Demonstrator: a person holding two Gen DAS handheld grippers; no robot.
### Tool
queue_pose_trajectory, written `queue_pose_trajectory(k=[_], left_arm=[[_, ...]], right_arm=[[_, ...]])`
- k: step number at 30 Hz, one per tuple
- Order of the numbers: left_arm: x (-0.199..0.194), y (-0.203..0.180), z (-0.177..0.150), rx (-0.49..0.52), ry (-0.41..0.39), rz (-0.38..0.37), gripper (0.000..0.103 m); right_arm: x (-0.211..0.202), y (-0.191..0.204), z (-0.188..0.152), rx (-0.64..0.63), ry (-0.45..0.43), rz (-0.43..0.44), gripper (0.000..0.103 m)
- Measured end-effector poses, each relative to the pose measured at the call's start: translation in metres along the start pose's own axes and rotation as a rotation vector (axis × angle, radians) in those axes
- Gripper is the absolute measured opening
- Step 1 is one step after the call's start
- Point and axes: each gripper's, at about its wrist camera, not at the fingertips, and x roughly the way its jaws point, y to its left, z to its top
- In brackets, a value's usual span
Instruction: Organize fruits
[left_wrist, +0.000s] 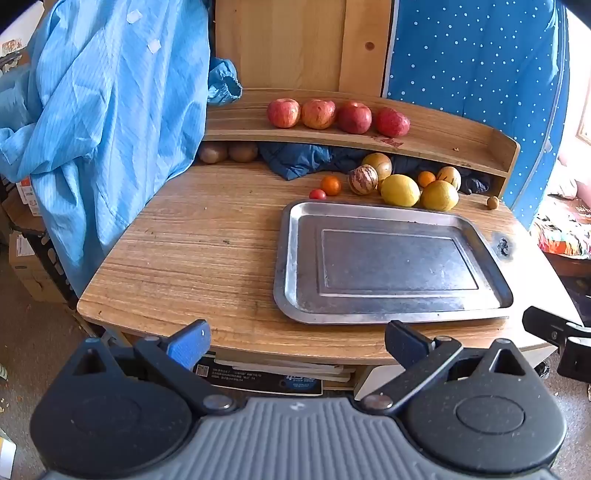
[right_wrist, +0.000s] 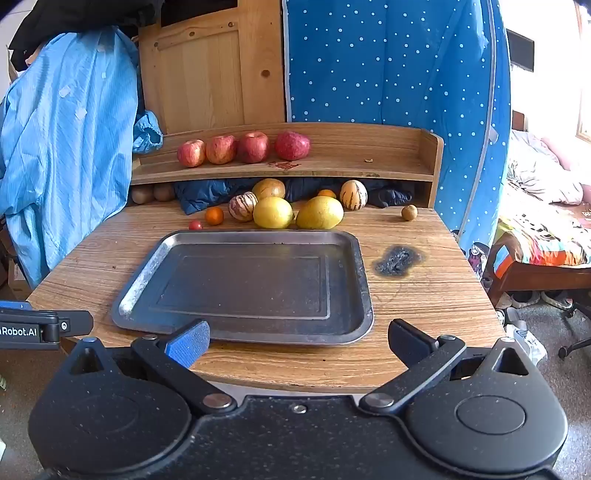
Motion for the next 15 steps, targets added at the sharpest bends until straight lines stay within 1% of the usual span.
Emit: queue_pose_trajectory(k=[6, 15], left_arm=[[0.0018, 0.0017, -0.0036, 0.008, 0.005, 0.005, 0.102], [0.0042, -0.0011, -0.0005, 0.004, 0.014, 0.004, 0.102]], right_arm=[[0.0004, -0.0003, 0.0006, 0.002, 0.001, 0.001, 0.102], [0.0008, -0.0016, 0.0029, 0.004, 0.006, 0.002, 0.102]])
